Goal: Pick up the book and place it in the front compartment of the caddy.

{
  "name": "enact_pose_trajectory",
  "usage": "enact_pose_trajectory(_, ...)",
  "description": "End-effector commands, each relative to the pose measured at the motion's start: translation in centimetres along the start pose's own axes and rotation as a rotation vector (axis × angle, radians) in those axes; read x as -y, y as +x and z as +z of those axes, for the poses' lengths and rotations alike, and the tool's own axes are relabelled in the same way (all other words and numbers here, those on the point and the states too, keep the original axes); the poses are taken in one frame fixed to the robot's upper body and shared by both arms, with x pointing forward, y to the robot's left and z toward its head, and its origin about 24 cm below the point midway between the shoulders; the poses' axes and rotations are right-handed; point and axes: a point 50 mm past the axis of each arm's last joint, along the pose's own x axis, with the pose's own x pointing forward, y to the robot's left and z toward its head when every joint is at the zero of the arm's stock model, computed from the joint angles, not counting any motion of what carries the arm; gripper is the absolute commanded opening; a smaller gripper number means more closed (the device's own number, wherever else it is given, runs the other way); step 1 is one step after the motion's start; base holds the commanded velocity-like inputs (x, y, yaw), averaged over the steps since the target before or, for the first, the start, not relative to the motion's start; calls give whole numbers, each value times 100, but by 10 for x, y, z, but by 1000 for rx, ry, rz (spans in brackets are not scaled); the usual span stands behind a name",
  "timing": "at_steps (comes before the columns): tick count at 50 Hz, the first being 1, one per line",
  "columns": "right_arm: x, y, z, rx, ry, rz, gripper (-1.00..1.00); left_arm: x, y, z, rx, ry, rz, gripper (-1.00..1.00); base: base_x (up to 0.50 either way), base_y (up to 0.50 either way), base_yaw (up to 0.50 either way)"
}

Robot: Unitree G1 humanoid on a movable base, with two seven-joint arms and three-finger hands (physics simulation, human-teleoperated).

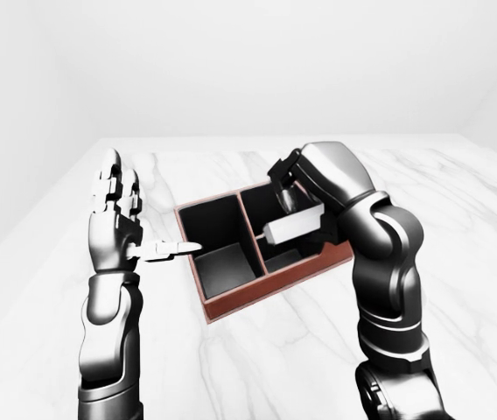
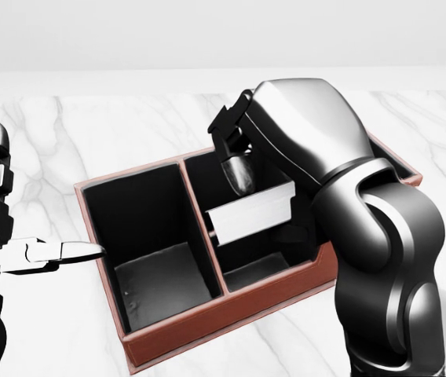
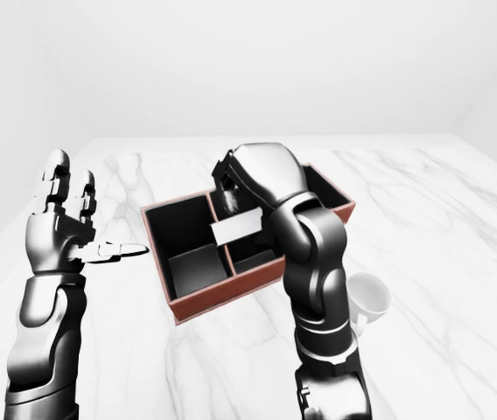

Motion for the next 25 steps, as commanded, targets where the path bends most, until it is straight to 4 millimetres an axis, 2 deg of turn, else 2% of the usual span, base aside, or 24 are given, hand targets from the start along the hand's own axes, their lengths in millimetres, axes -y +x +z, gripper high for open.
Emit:
enact_pose_trajectory(1, 6, 16, -2, 7, -2, 13, -100, 0, 1, 0, -1, -1, 2, 100, 0, 0, 0)
enact_pose_trajectory(25, 20, 34, 5, 47, -10, 4, -100, 0, 0, 0, -2, 0, 3, 100, 0, 0, 0)
